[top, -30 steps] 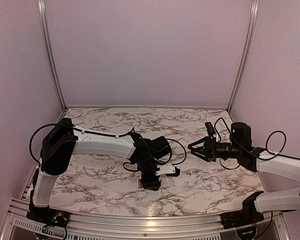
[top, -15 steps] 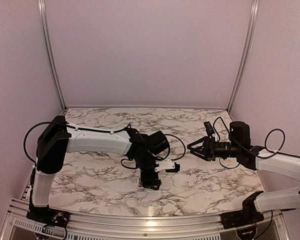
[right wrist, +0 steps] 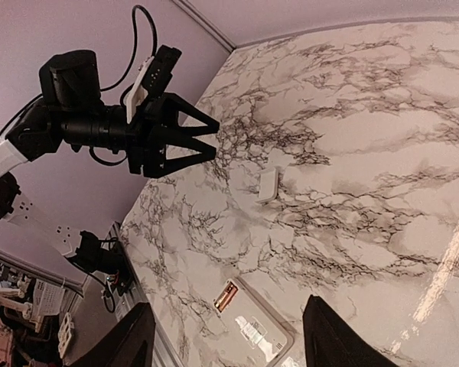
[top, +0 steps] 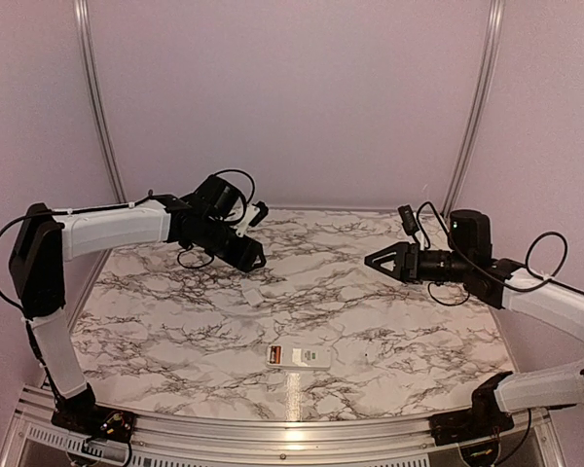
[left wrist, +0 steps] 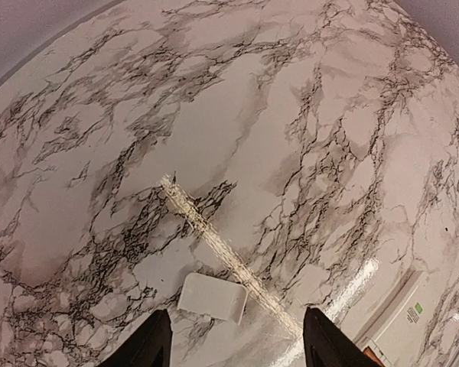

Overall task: Load the batteries into the remote control
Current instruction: Pick up the battery cover from the center of the board.

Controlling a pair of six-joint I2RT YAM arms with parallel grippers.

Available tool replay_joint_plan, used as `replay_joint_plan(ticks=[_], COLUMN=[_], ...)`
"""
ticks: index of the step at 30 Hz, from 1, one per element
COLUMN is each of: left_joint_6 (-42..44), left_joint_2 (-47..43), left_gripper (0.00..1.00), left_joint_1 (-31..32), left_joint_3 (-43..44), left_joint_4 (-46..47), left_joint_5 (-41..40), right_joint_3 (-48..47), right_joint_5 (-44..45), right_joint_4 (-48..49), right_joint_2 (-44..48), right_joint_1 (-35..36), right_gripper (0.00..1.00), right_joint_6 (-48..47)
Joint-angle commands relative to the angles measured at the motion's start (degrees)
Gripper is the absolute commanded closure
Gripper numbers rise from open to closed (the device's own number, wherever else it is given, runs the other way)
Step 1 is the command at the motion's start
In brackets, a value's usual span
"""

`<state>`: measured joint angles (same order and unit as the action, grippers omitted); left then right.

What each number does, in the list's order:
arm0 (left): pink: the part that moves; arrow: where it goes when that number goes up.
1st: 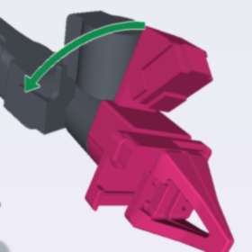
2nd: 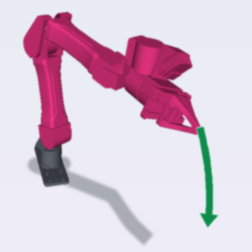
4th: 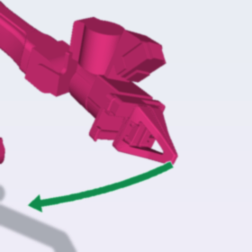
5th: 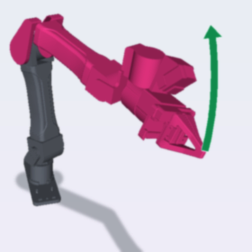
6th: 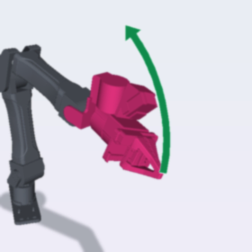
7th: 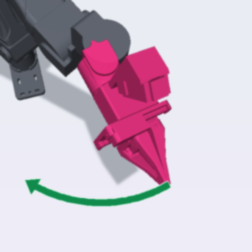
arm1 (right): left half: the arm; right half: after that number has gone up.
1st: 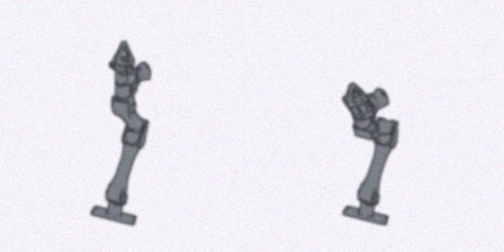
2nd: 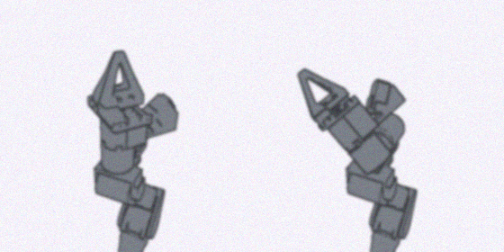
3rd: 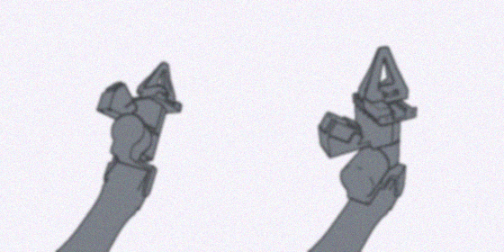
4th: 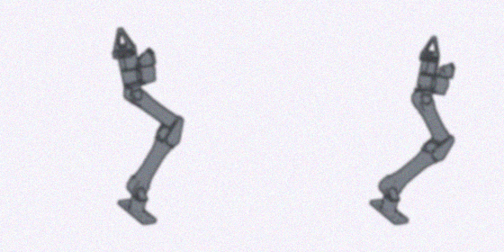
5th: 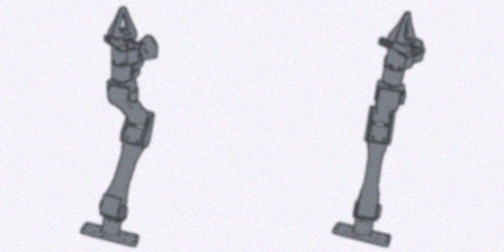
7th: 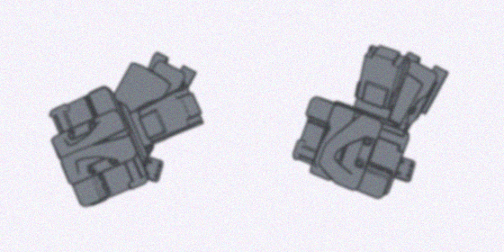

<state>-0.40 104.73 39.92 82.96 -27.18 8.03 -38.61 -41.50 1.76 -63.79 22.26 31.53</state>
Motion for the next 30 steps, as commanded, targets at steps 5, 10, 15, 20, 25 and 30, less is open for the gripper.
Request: replay_joint_plan(ticks=[5, 10, 15, 20, 25, 30], left_joint_6=[-19.3, -26.6, -32.2, -35.7, -36.6, -37.0], left_joint_2=[3.1, 7.2, 11.8, 15.0, 17.3, 18.2], left_gripper=[0.38, 0.39, 0.43, 0.48, 0.53, 0.56], left_joint_1=[0.8, 2.8, 5.4, 6.1, 6.4, 6.8], left_joint_3=[-0.2, 2.2, 6.6, 9.6, 11.8, 12.5], left_joint_4=[0.7, -0.7, -5.3, -7.6, -10.2, -10.6], left_joint_5=[-7.2, -11.4, -16.9, -20.5, -22.1, -23.1], right_joint_3=[-5.3, -5.3, -4.6, -3.8, -3.5, -2.4], right_joint_5=[9.1, 10.8, 11.5, 11.3, 11.5, 11.5], right_joint_4=[-8.2, -8.3, -8.3, -7.8, -7.9, -7.3], right_joint_2=[0.4, 0.3, 0.8, 1.4, 2.2, 2.5], right_joint_1=[-0.4, -0.6, -0.5, -0.6, -0.6, -0.6], right_gripper=[0.34, 0.34, 0.34, 0.34, 0.34, 0.34], right_joint_6=[-7.7, -7.9, -7.7, -7.5, -7.9, -7.7])
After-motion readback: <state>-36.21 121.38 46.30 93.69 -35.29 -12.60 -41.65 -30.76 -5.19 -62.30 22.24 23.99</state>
